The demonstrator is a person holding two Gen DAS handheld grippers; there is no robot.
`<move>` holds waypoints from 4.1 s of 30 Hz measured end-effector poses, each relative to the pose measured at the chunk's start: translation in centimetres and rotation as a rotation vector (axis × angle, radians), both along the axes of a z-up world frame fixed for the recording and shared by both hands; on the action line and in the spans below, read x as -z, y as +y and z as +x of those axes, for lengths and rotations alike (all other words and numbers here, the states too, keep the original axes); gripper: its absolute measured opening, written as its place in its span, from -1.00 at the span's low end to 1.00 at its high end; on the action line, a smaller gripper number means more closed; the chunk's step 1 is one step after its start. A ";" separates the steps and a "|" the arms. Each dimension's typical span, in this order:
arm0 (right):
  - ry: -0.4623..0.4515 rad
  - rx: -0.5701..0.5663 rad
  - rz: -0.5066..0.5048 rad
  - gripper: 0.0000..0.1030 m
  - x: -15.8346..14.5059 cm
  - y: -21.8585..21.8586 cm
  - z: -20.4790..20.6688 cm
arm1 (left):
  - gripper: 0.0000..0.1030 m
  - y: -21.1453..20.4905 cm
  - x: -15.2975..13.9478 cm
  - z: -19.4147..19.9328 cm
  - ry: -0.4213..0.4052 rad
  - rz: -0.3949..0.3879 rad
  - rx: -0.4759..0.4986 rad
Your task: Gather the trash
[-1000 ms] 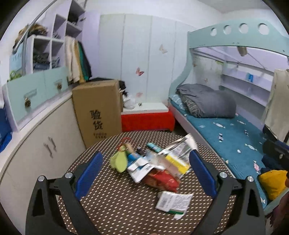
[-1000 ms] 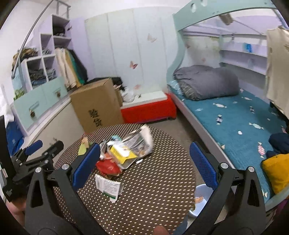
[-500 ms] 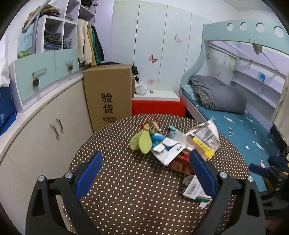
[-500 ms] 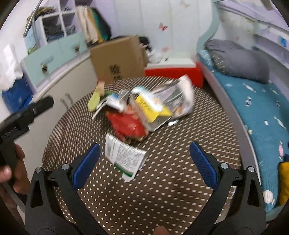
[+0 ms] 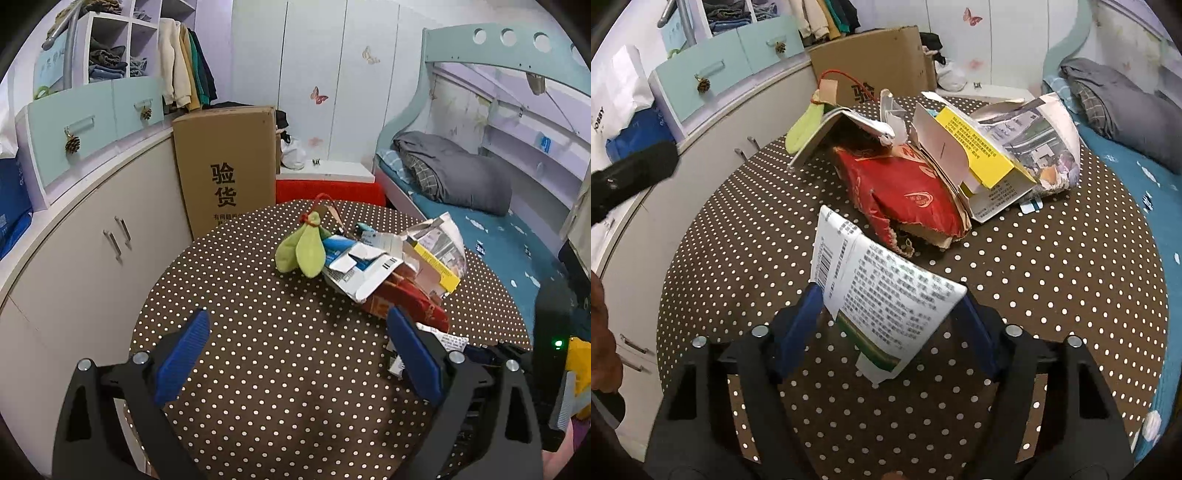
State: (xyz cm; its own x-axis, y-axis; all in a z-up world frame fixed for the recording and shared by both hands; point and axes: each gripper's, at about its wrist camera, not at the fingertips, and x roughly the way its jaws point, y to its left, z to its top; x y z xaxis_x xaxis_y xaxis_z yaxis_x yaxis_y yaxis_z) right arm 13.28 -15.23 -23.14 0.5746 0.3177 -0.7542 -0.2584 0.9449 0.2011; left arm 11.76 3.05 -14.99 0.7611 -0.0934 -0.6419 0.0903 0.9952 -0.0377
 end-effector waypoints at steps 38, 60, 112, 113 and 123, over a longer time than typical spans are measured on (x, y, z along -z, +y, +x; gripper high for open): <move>-0.045 0.206 0.088 0.15 -1.9 -10.9 -5.0 | 0.83 -7.1 2.7 7.2 0.018 0.185 0.110; -0.099 0.235 0.105 0.15 -3.6 -11.5 -5.5 | -0.95 -4.3 1.2 6.3 0.006 -0.037 0.188; -0.111 0.386 0.148 0.15 -3.7 -21.5 -8.1 | -0.72 -15.5 2.8 5.3 0.146 -0.157 0.460; -0.110 0.389 0.148 0.15 -3.7 -21.6 -8.2 | -0.72 -15.6 2.7 5.6 0.145 -0.161 0.463; -0.103 0.406 0.145 0.15 -3.5 -22.3 -8.5 | -0.10 -16.8 4.7 8.6 0.236 -0.120 0.422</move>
State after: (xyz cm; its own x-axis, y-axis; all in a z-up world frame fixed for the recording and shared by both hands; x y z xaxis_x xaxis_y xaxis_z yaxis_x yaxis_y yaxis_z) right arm 4.81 -37.57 -19.61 0.7444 0.1493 -0.6508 0.1019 0.9378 0.3318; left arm 20.40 -13.74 -19.65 0.4760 -0.4455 -0.7583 0.4593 0.8612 -0.2176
